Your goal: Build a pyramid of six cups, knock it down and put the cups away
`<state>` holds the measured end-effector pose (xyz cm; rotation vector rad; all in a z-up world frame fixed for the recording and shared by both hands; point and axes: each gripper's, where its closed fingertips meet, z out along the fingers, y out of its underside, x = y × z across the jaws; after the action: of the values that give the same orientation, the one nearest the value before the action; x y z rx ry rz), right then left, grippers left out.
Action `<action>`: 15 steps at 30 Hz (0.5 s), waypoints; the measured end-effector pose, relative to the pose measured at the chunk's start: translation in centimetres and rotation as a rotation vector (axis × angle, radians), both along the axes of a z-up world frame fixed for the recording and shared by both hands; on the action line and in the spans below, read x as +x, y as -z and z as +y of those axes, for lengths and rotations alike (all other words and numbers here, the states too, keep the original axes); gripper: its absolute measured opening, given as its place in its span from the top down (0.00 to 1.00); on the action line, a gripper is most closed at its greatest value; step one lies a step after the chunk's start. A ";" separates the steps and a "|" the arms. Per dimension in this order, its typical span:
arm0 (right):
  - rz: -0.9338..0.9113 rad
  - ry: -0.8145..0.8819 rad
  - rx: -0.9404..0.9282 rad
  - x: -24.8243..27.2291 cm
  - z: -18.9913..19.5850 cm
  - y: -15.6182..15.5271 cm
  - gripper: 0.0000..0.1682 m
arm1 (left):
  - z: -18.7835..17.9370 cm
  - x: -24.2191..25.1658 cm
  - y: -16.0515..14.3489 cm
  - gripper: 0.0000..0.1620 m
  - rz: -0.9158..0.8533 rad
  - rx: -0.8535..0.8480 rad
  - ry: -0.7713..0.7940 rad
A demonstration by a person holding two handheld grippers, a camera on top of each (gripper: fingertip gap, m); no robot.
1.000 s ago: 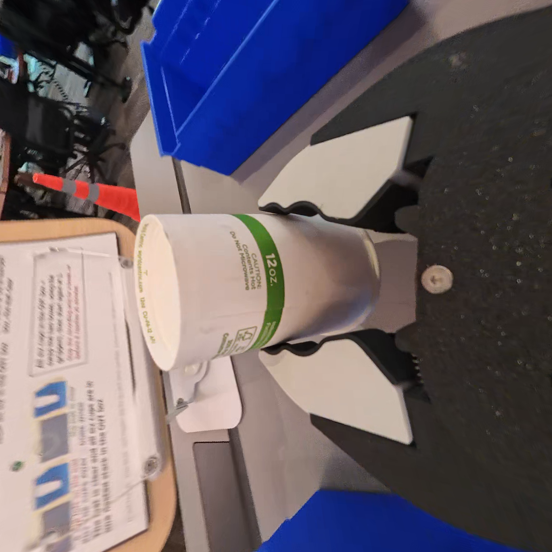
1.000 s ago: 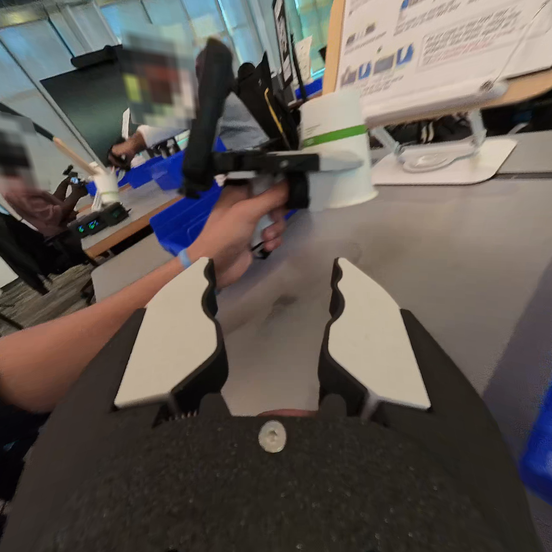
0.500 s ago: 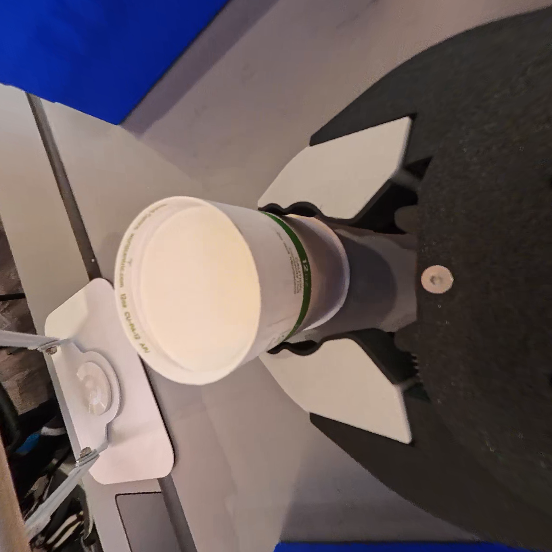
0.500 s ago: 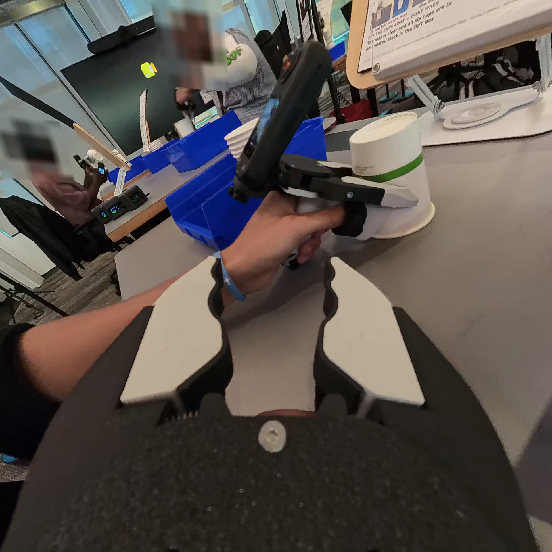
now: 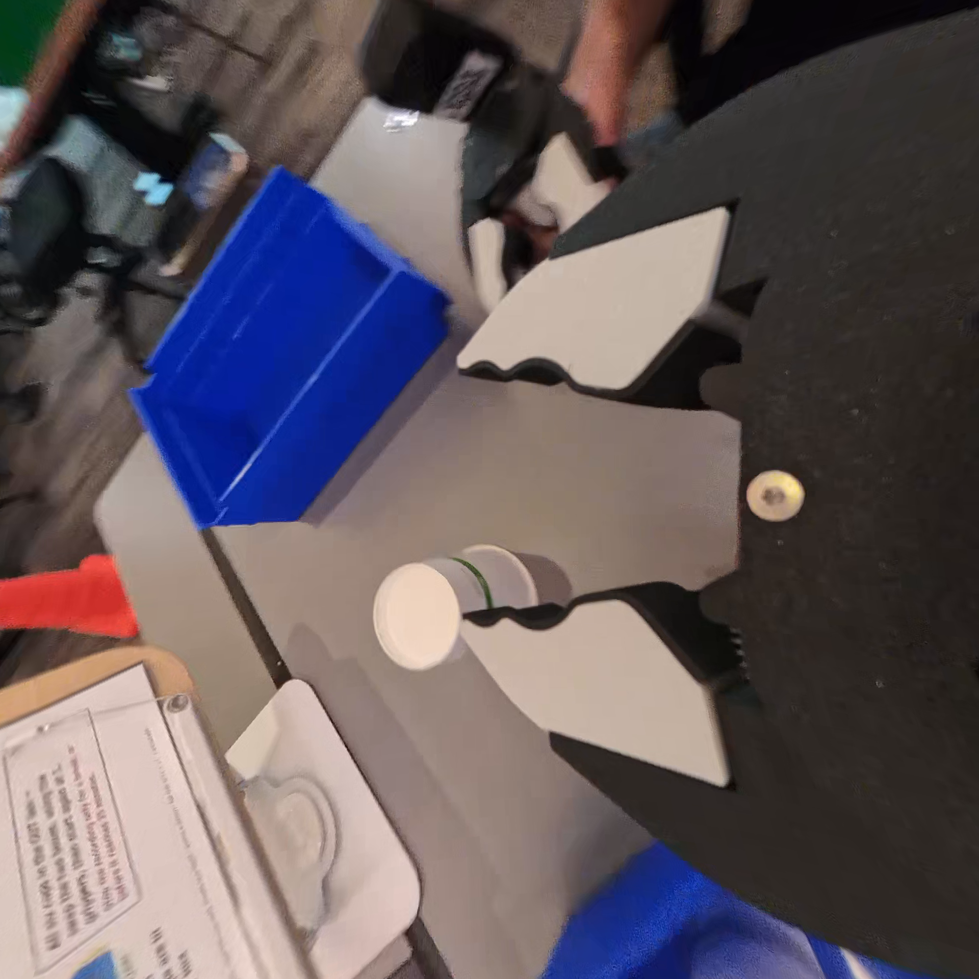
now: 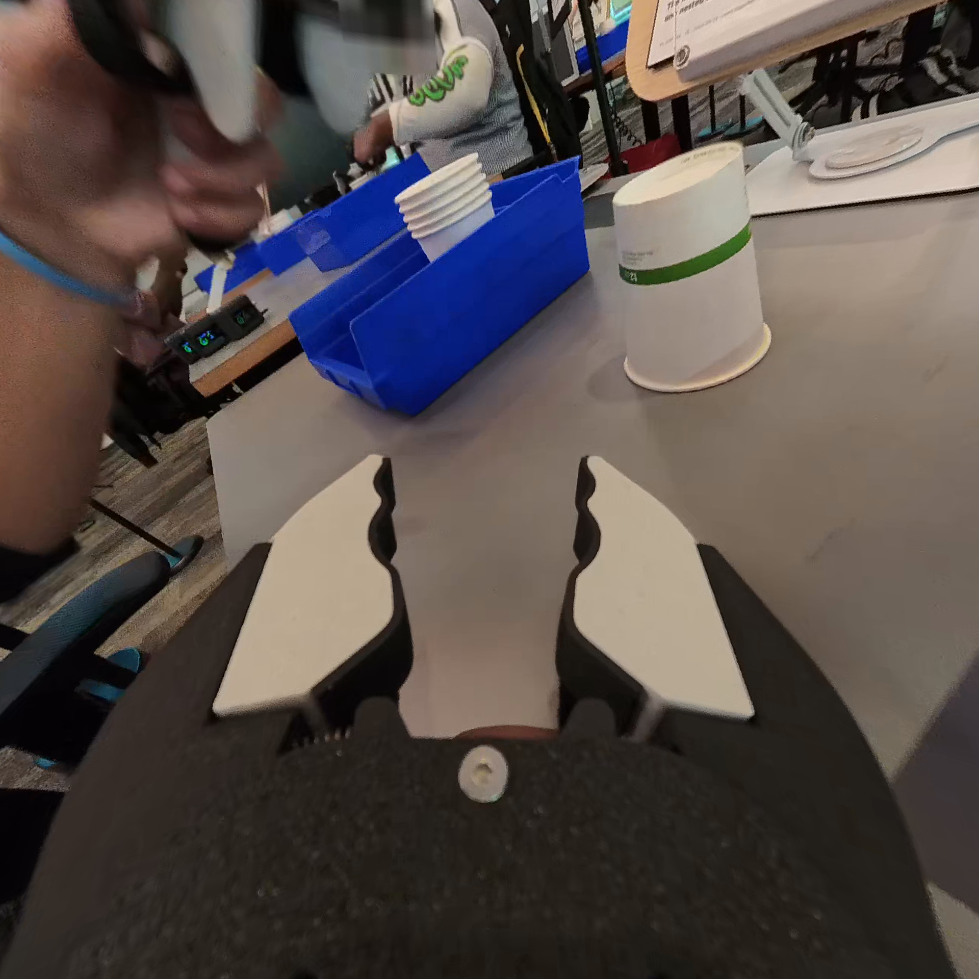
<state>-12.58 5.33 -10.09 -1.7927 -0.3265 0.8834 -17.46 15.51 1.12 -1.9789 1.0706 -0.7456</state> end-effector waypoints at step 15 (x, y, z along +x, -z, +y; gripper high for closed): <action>-0.094 -0.077 0.071 -0.9 -0.8 -0.4 0.63 | 12.0 -20.7 6.4 0.80 0.796 -0.116 0.288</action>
<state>-13.43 4.51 -9.67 -1.7692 -0.4848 0.8327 -38.20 27.49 -5.23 -2.3084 1.8291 -0.1269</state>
